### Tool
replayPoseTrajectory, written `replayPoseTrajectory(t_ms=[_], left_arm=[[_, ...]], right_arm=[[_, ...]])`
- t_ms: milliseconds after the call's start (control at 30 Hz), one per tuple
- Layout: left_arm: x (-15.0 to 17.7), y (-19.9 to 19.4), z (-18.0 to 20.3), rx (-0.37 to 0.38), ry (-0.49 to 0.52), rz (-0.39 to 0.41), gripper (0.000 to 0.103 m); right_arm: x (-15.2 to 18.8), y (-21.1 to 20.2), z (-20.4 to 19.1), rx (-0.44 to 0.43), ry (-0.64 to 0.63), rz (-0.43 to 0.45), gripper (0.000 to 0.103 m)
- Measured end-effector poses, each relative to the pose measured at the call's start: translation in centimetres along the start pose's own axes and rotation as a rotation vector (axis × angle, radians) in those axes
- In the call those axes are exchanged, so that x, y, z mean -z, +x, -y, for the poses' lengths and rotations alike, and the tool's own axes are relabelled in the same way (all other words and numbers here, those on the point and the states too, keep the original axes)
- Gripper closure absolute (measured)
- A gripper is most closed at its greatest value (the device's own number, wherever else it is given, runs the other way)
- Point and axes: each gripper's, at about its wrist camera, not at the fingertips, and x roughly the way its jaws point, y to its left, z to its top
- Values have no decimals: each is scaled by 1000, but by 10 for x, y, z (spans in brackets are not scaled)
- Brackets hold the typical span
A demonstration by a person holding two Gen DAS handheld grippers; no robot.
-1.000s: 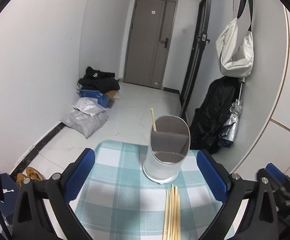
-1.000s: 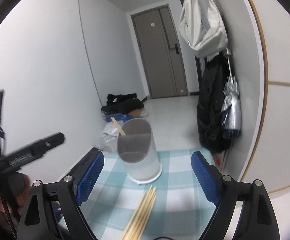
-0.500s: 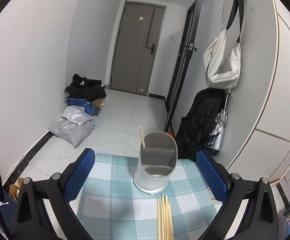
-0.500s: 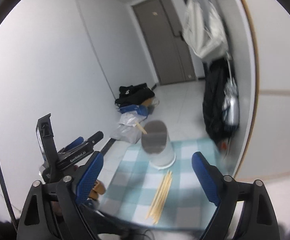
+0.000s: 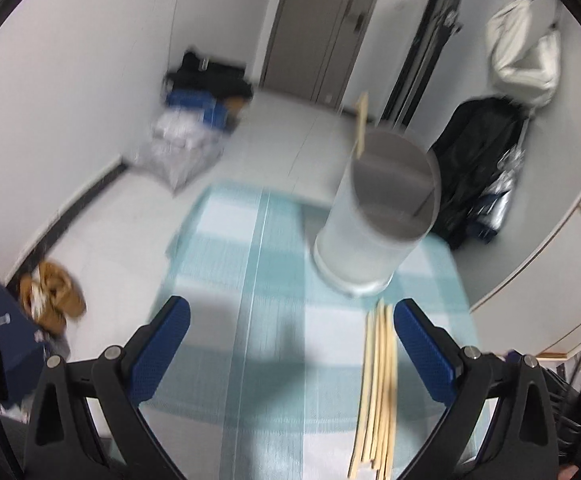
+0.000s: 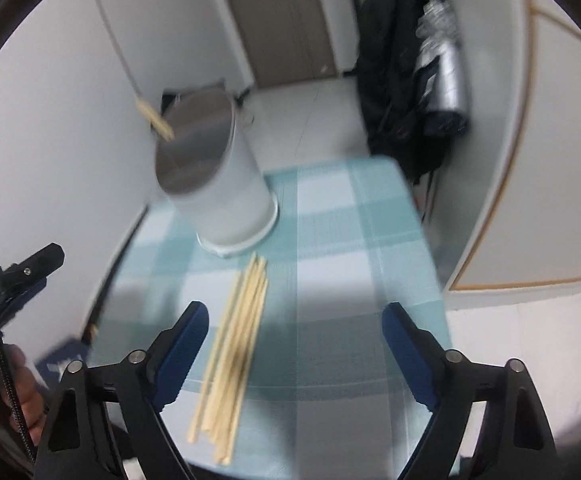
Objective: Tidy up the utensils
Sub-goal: 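Move both open grippers back down to the chopstick bundle, then close the right gripper on a chopstick while the left gripper grasps another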
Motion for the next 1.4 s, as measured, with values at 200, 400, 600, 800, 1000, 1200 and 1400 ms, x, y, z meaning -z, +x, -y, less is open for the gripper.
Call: replayPoseTrajectory(t_ms=[200,400,600,800,1000,1200,1400], left_arm=[[-4,-5,10,-64,69,98,3],[-14,2,-3,-88,64,42,3],[-20,12,-19,-96,3,-17,3],[-21,14,-18,-79,4,-16,3],[-21,12,-22,-71,-28,-17,3],[-23,15,-30,-59,-80,-33,3],[-23,17,-35,-69,-101,-42,3]], right_arm=[[2,58,-15,12,-107,-165,30],[0,90,-28,68,-216,-266,50],[2,107,-38,113,-271,-319,63],[4,108,-52,126,-331,-318,71],[3,105,-52,87,-289,-322,74],[3,102,-57,27,-279,-329,76],[-1,95,-65,12,-300,-292,76]])
